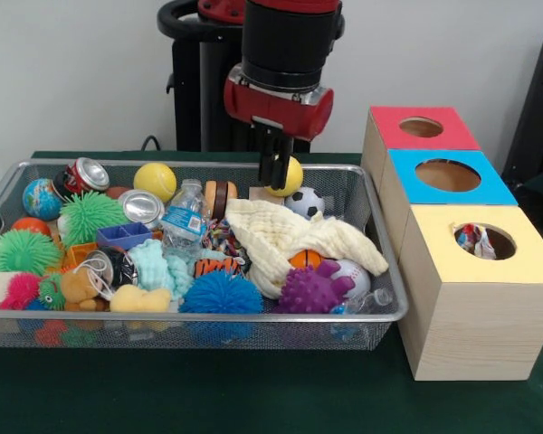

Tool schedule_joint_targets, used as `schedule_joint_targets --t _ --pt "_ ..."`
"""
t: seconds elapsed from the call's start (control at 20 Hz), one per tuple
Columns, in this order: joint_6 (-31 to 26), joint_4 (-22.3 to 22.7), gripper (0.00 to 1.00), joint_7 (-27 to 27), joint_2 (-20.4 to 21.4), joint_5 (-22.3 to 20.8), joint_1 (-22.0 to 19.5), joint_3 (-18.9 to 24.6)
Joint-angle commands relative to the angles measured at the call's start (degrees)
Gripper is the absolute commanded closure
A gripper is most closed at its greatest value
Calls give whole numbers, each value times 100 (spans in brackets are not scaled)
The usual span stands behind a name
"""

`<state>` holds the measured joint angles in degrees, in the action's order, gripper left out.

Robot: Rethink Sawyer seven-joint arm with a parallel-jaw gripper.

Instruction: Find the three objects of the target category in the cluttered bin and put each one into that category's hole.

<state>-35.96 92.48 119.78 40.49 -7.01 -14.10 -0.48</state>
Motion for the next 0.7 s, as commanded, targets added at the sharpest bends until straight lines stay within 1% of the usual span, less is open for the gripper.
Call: schedule_joint_targets --t 0.05,0.25,0.35,0.7 --pt "227 485 100 -1329 -41 -741 -387 927" --pt "184 480 100 -1300 -51 -968 -539 1067" --pt "262 535 100 -1245 -71 -1068 -605 1127" --pt "433 573 100 -962 -113 -1320 -669 1288"
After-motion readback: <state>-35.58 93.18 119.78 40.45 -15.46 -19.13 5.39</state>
